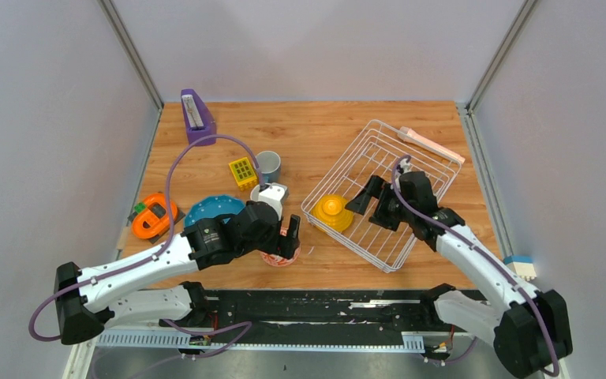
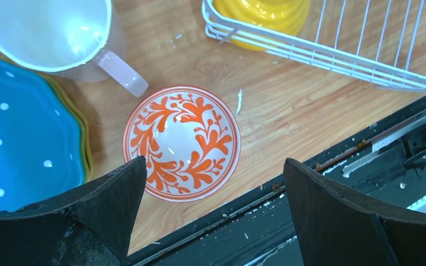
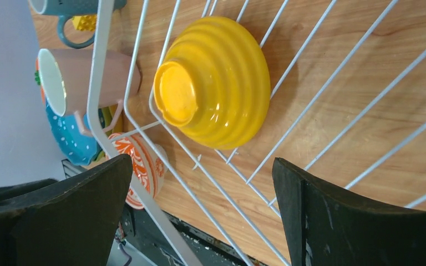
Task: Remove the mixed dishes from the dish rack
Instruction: Pick up the bowl from the dish rack.
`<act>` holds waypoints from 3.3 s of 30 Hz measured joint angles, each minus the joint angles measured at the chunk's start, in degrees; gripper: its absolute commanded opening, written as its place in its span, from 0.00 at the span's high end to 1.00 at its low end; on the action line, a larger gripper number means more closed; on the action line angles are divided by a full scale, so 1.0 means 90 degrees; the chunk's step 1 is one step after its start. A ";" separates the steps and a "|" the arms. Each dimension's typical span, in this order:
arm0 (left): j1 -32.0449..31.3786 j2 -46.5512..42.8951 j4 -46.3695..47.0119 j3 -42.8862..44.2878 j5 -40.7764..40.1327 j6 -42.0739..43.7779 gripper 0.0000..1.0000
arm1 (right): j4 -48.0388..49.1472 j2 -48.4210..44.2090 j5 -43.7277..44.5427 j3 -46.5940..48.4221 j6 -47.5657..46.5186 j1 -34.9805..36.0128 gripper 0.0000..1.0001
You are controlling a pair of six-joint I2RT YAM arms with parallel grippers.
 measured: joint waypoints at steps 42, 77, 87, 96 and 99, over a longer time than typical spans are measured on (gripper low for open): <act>0.0000 -0.0845 -0.0100 -0.0340 -0.0590 -0.0279 0.00 | 0.1307 0.2307 0.0211 0.0313 0.0556 0.0522 0.06; 0.0000 -0.0845 -0.0097 -0.0408 -0.0612 -0.0311 0.00 | 0.1161 0.2055 0.0595 0.0313 0.1338 0.0687 0.61; 0.0000 -0.0862 -0.0097 -0.0410 -0.0612 -0.0359 0.00 | 0.1086 0.1586 0.0707 0.0102 0.1336 0.0687 0.79; 0.0000 -0.0891 -0.0044 -0.0410 -0.0614 -0.0372 0.00 | 0.1144 0.0750 0.0665 0.0015 0.1328 0.0690 0.82; 0.0000 -0.0913 0.0068 -0.0408 -0.0634 -0.0364 0.00 | 0.1124 0.0325 0.0692 -0.0066 0.1314 0.0690 0.82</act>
